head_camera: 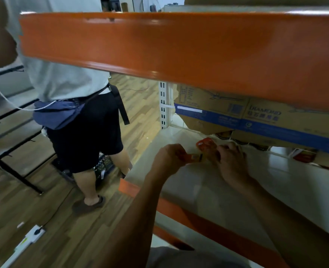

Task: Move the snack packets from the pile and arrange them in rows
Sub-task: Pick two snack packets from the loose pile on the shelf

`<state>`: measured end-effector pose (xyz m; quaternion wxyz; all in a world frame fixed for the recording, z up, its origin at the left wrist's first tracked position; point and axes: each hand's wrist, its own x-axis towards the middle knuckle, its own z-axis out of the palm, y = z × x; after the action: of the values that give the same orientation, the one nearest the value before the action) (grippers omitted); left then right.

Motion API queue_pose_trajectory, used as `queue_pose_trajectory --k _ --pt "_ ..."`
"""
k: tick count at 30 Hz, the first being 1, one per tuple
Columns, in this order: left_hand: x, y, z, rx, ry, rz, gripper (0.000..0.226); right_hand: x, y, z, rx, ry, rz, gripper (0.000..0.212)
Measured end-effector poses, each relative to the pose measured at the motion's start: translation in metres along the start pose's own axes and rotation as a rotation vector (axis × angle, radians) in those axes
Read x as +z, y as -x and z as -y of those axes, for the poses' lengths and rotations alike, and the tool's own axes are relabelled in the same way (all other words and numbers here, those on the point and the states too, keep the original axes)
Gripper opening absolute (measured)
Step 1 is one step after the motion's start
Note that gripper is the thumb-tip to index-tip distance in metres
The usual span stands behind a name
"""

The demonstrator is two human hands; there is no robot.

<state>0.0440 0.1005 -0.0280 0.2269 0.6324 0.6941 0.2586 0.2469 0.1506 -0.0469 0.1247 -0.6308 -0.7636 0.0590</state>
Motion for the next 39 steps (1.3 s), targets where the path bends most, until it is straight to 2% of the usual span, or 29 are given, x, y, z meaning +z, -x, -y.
queue_pose_trajectory --k 3,7,10,13,15,18,21,26,29,32,35,39 --pt "-0.010 0.010 0.004 0.085 -0.053 -0.006 0.011 0.000 0.007 0.003 0.060 -0.050 -0.001 0.049" --pt "-0.009 0.017 0.013 0.155 -0.091 0.033 0.019 -0.003 0.015 0.009 0.132 -0.151 0.004 0.043" --pt "-0.003 0.019 0.017 0.033 -0.040 0.069 0.041 -0.009 0.019 0.011 0.173 -0.216 0.047 0.050" --pt "0.000 0.019 0.014 -0.132 -0.036 -0.041 0.044 -0.012 0.024 0.015 0.181 -0.127 0.098 0.065" --pt "0.000 0.021 0.012 -0.216 -0.152 -0.102 0.050 -0.013 0.030 0.019 0.194 -0.107 0.095 0.076" --pt "0.001 0.028 0.007 -0.269 -0.293 0.004 0.079 -0.013 0.035 0.022 0.194 -0.104 0.096 0.083" --pt "0.004 0.028 0.006 -0.308 -0.260 0.047 0.092 -0.015 0.036 0.020 0.199 -0.147 0.096 0.082" --pt "-0.001 0.029 0.002 -0.328 -0.151 0.062 0.089 -0.018 0.040 0.017 0.225 -0.237 0.122 0.079" --pt "-0.004 0.032 -0.004 -0.293 -0.064 0.033 0.080 -0.019 0.046 0.011 0.274 -0.390 0.158 0.090" --pt "-0.004 0.034 -0.008 -0.275 0.214 0.096 0.072 -0.017 0.059 0.007 0.332 -0.506 0.178 0.106" --pt "-0.003 0.038 -0.013 -0.263 0.388 0.092 0.073 -0.019 0.073 0.006 0.339 -0.445 0.180 0.106" --pt "-0.001 0.041 -0.020 -0.349 0.701 0.095 0.064 -0.025 0.079 -0.001 0.442 -0.407 0.252 0.107"
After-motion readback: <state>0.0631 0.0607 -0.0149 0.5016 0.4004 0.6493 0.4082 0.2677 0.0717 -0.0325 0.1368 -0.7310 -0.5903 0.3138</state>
